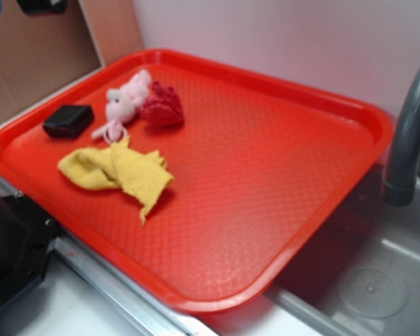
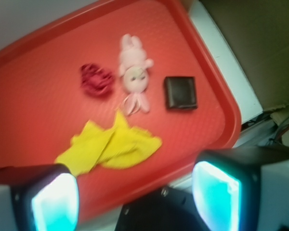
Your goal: Grab the black box.
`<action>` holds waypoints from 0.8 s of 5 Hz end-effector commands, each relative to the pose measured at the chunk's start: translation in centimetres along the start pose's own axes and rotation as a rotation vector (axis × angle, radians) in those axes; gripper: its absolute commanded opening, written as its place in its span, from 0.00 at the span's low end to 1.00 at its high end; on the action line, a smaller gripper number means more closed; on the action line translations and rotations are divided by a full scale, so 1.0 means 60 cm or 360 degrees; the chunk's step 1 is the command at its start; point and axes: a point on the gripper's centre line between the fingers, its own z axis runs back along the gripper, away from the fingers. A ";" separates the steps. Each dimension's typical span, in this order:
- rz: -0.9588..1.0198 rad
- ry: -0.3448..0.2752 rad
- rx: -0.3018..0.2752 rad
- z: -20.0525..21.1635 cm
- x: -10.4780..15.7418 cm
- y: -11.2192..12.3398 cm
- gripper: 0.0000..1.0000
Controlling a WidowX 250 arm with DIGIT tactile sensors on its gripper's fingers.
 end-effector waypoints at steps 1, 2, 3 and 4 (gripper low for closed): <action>0.0070 -0.0168 0.0039 -0.063 0.037 0.051 1.00; 0.0074 -0.0212 0.0055 -0.101 0.052 0.063 1.00; 0.0107 -0.0232 0.0129 -0.135 0.063 0.070 1.00; 0.0104 -0.0213 0.0155 -0.165 0.070 0.081 1.00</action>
